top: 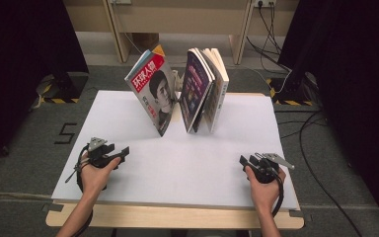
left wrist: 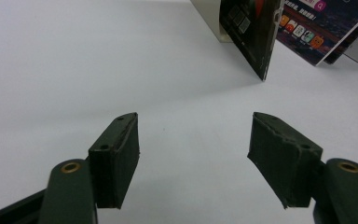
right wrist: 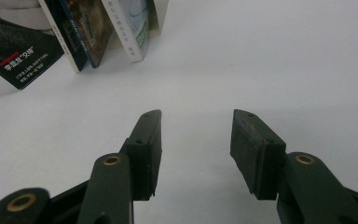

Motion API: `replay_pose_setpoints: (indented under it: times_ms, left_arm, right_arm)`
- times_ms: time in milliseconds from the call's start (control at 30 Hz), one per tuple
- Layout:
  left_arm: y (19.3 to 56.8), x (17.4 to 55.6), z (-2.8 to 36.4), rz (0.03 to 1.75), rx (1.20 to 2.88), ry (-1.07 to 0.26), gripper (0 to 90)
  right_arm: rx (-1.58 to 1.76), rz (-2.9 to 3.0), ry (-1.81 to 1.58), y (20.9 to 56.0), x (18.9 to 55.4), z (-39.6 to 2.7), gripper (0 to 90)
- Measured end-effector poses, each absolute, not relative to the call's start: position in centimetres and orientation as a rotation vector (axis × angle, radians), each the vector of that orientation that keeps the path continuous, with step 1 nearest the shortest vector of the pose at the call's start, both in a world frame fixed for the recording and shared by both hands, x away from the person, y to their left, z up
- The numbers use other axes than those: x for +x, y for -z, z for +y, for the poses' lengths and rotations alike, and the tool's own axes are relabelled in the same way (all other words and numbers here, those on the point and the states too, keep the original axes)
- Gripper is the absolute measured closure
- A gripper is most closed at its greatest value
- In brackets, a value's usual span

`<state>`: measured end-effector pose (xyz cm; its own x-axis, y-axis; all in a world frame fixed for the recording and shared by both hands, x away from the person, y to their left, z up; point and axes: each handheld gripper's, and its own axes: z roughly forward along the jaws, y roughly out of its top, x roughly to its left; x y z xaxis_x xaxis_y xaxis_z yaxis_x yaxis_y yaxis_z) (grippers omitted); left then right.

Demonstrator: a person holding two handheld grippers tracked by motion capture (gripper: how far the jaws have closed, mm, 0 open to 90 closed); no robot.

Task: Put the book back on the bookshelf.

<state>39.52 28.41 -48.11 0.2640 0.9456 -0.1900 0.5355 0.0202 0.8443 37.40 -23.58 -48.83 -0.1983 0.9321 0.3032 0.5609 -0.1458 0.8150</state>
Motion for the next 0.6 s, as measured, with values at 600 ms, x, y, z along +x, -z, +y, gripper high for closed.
replay_pose_setpoints:
  times_ms: [600]
  left_arm:
    - [50.0, 38.2, 28.9, 1.394, 1.622, -0.612, 33.1]
  right_arm:
    - [1.674, 1.756, -1.267, 49.4, 37.6, -23.3, 53.4]
